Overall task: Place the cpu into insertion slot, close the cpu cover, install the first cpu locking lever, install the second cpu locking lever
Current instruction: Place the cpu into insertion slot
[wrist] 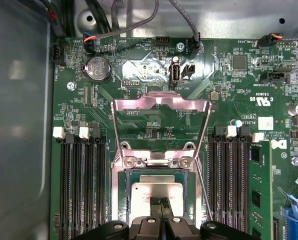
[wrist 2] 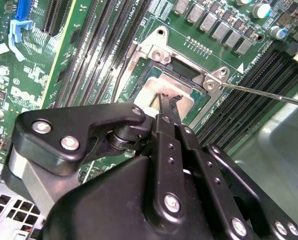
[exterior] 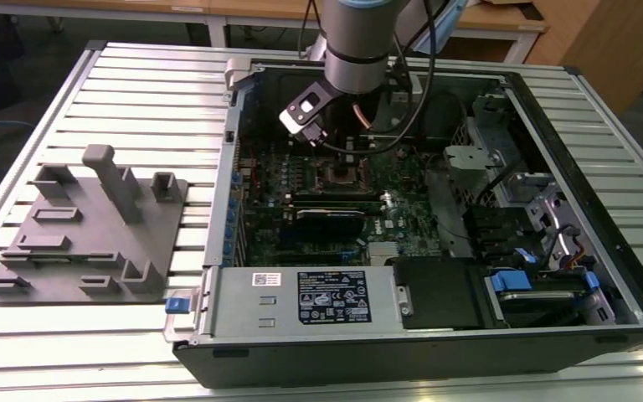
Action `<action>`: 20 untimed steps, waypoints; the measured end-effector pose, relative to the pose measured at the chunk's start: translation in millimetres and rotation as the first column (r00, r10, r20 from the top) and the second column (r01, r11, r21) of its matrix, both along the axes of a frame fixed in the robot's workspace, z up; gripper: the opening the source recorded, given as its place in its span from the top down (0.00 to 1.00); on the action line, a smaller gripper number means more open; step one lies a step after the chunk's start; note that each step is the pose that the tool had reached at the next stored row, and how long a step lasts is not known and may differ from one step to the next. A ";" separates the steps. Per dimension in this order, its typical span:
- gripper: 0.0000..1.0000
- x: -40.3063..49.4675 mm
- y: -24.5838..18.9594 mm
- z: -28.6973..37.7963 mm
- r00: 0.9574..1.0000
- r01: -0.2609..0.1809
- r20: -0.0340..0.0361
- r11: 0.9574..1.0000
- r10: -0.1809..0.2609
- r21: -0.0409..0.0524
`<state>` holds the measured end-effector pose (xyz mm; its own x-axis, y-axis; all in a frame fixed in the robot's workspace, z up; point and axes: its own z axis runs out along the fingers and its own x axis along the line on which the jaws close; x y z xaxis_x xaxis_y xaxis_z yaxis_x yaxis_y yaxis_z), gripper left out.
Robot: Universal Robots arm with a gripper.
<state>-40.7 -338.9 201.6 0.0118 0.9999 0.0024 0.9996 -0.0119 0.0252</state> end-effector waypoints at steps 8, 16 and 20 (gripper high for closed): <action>0.90 -0.2 -0.3 -3.4 1.000 0.000 -0.001 1.000 0.000 -0.002; 0.90 -0.1 -0.2 -4.9 1.000 0.000 -0.001 1.000 0.000 -0.001; 0.90 -0.2 -0.3 -4.6 1.000 0.000 -0.001 1.000 0.000 -0.001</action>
<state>-40.9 -339.3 197.0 0.0118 0.9999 0.0014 0.9996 -0.0118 0.0246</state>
